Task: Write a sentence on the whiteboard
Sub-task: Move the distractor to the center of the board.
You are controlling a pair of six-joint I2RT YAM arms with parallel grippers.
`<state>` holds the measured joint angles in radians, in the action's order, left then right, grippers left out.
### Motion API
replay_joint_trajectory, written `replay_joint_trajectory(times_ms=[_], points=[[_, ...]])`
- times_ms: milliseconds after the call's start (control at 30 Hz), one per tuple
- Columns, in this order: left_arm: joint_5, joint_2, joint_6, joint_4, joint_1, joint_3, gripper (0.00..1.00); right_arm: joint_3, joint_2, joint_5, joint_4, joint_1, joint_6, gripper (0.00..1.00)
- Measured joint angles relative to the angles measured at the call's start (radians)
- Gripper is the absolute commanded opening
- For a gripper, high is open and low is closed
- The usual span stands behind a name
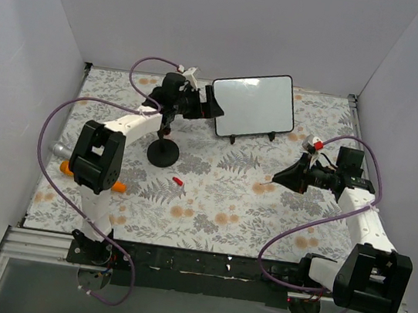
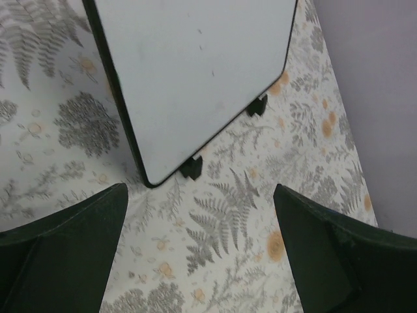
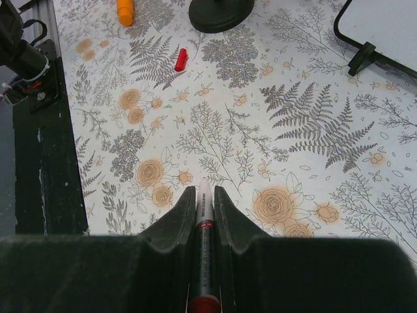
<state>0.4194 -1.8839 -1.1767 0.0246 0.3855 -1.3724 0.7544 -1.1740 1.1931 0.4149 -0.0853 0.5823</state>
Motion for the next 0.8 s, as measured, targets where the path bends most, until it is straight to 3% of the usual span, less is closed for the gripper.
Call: replay_joint_trajectory(times_ms=[400,800], points=[[0.014,-0.237,0.087,-0.005,-0.04,-0.227,0.93,0.0,-0.015,0.002,0.017,-0.009,0.029,0.01],[0.017,-0.284,0.106,0.007,-0.039,-0.259,0.92,0.001,-0.04,0.013,0.056,-0.011,0.066,0.01]])
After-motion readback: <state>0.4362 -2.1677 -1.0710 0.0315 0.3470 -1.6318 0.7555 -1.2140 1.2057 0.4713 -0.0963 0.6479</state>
